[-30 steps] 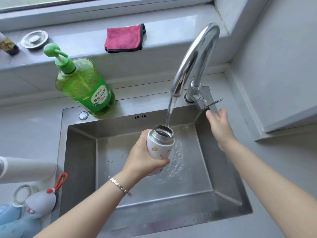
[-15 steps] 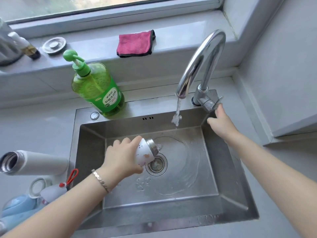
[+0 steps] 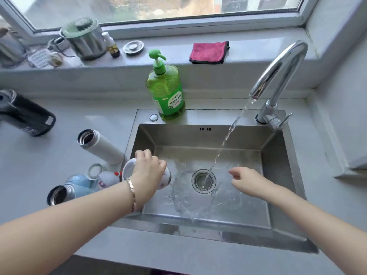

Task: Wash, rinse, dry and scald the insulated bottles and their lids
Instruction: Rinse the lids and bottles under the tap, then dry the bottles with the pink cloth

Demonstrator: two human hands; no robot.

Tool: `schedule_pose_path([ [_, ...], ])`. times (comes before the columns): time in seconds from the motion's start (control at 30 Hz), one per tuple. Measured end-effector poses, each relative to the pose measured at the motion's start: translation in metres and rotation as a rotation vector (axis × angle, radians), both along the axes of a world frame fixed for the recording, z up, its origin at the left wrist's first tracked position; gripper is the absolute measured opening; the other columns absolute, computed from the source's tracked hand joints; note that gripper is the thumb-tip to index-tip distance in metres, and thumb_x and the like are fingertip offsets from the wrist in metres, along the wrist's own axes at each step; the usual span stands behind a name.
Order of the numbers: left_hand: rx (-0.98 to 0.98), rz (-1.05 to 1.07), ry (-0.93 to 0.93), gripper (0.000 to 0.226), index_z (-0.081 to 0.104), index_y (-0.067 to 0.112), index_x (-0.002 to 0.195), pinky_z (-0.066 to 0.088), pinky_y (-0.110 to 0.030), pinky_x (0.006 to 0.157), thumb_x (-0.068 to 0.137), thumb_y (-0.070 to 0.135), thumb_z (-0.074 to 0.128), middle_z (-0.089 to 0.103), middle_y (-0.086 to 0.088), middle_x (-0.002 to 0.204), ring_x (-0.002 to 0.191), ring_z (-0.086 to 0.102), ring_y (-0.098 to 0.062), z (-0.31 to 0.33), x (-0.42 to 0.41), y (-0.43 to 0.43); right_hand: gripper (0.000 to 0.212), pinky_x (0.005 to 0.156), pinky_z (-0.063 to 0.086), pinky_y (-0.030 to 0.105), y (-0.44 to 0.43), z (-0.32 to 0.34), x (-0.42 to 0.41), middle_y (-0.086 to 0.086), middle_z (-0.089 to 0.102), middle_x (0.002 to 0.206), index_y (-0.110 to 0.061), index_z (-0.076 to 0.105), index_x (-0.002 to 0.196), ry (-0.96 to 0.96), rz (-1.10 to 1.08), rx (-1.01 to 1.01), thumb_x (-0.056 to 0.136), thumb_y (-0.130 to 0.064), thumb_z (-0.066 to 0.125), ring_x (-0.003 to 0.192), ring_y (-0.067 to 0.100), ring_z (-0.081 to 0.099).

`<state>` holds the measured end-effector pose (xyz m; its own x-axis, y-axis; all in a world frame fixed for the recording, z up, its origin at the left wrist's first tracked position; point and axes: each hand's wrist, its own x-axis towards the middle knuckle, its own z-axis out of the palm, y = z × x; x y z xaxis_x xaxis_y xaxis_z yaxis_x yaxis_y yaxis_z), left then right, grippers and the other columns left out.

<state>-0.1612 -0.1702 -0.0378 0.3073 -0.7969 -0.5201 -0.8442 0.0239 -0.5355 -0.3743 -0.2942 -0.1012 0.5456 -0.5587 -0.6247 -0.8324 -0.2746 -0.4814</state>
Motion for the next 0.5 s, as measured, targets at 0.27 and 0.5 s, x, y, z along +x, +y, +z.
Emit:
schedule_pose_path([
  [0.27, -0.679, 0.916, 0.945, 0.062, 0.041, 0.022, 0.097, 0.052, -0.030, 0.073, 0.055, 0.045, 0.081, 0.060, 0.010, 0.085, 0.081, 0.060, -0.008, 0.010, -0.005, 0.046, 0.049, 0.086, 0.042, 0.021, 0.048, 0.036, 0.054, 0.004, 0.060, 0.122, -0.015, 0.048, 0.129, -0.314, -0.032, 0.237, 0.087, -0.037, 0.060, 0.106, 0.011, 0.056],
  [0.5, -0.774, 0.797, 1.255, 0.080, 0.032, 0.038, 0.118, 0.042, -0.001, 0.070, 0.057, 0.036, 0.083, 0.060, 0.018, 0.105, 0.092, 0.056, 0.011, 0.022, -0.001, 0.054, 0.078, 0.082, 0.055, 0.029, 0.079, 0.054, 0.105, 0.000, 0.071, 0.102, -0.017, 0.058, 0.109, -0.721, -0.282, 0.401, 0.039, -0.039, 0.083, 0.094, 0.012, 0.067],
])
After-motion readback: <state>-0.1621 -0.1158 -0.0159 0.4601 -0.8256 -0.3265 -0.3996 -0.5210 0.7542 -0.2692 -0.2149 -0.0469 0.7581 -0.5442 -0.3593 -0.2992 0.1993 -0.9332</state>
